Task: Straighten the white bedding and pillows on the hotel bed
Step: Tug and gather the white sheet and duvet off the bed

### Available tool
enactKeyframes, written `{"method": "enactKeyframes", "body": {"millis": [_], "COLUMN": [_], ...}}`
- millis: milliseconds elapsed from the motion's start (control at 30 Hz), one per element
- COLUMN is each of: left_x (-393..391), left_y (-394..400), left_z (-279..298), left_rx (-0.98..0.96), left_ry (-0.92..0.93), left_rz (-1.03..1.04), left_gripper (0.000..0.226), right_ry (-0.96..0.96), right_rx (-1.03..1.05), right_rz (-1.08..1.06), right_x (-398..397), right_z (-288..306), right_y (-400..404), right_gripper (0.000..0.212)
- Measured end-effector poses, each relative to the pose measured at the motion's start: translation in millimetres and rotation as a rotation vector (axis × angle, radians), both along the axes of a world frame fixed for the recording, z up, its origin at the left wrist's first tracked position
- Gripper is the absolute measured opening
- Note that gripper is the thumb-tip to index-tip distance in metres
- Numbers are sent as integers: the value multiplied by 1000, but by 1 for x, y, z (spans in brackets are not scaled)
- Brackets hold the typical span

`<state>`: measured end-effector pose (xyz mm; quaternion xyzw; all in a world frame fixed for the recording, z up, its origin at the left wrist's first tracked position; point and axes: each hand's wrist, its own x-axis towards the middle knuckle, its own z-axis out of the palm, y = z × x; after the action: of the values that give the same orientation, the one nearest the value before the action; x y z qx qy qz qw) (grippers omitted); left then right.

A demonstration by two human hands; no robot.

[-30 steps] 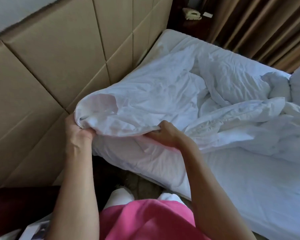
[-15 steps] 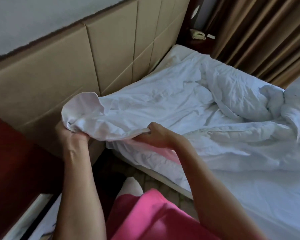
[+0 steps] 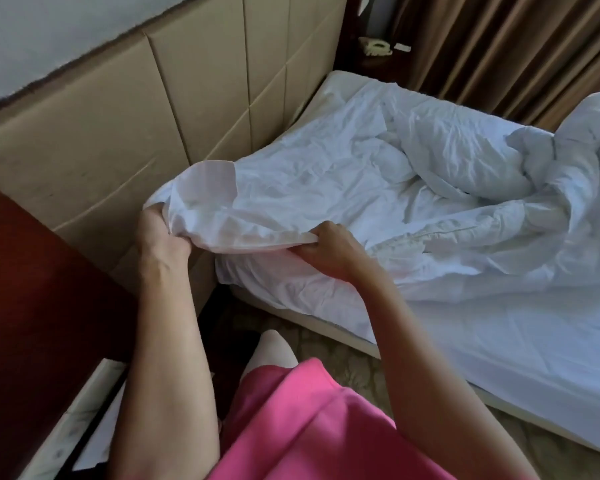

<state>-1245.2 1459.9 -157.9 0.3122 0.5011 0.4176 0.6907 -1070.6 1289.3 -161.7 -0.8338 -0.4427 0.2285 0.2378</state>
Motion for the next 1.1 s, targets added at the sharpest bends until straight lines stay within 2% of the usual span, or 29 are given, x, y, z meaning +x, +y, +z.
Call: {"method": "enactKeyframes", "body": {"millis": [133, 233, 333, 367, 433, 467, 633, 867, 1100], "left_x": [5, 5, 4, 2, 4, 7, 33, 78, 144], "left_y": [26, 25, 29, 30, 29, 29, 17, -3, 37], "left_z": [3, -7, -24, -30, -36, -41, -60, -69, -85], "left_rx": [-153, -43, 45, 73, 136, 161, 219, 224, 241], "left_ry": [102, 343, 500, 562, 693, 719, 737, 763, 782], "left_rz": [91, 142, 26, -11, -106, -144, -284, -355, -488], "left_gripper": [40, 36, 40, 37, 13, 17, 11, 11, 11], "right_ry": [-4, 13, 115, 152, 180, 173, 127, 68, 69], "right_rx": [-4, -18, -57, -52, 3, 26, -8, -64, -88], "right_rz": [11, 28, 125, 127, 84, 68, 5, -41, -135], "right_x": [-1, -2, -2, -1, 4, 8, 36, 81, 161], "right_z": [-9, -27, -42, -44, -46, -48, -58, -57, -63], "right_y": [13, 21, 25, 27, 28, 28, 20, 14, 64], "right_gripper": [49, 49, 39, 33, 26, 23, 21, 33, 35]}}
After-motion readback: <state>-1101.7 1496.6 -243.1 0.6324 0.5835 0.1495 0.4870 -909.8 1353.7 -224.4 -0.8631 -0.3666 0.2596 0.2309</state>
